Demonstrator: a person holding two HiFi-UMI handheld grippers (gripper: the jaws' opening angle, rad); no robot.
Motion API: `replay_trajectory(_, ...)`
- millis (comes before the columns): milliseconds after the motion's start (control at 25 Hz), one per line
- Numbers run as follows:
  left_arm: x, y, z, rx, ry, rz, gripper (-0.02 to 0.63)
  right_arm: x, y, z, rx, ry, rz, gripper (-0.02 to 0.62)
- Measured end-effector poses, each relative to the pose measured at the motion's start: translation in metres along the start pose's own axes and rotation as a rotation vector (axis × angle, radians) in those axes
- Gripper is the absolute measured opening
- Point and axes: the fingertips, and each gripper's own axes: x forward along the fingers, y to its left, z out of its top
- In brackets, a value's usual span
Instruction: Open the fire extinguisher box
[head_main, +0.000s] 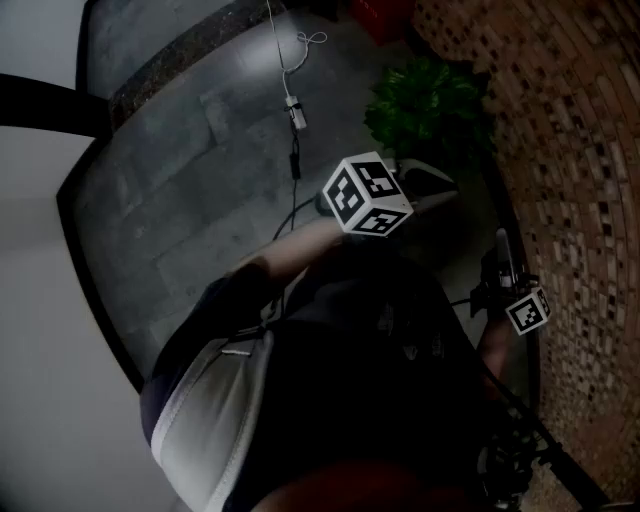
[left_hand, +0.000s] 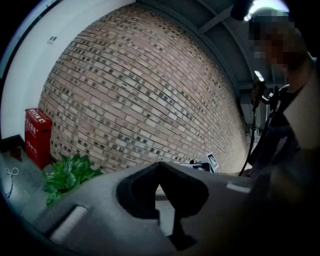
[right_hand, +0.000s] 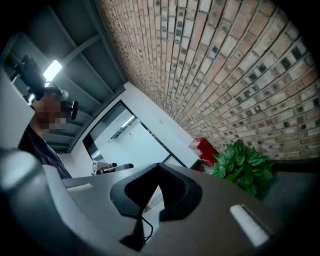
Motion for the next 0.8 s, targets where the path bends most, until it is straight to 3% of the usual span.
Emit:
replay_trajectory(160, -0.039, 0.024, 0.006, -0.015, -0.038, 0.046, -0.002, 0.035, 0.005, -0.014, -0.015, 0.040, -0.018, -0.002)
replay_trajectory(560, -0.125, 0.074, 0.018, -0.063, -0.169, 0.195, -0.002, 0.139, 0.042, -0.039, -0.095, 0.222, 0.110, -0.002)
replay_trajectory(800, -0.151, 0.092, 0.012, -0.108, -0.210, 0.258, -0.002, 0.169, 0.040, -0.052, -0.078, 0.293, 0.141, -0.002)
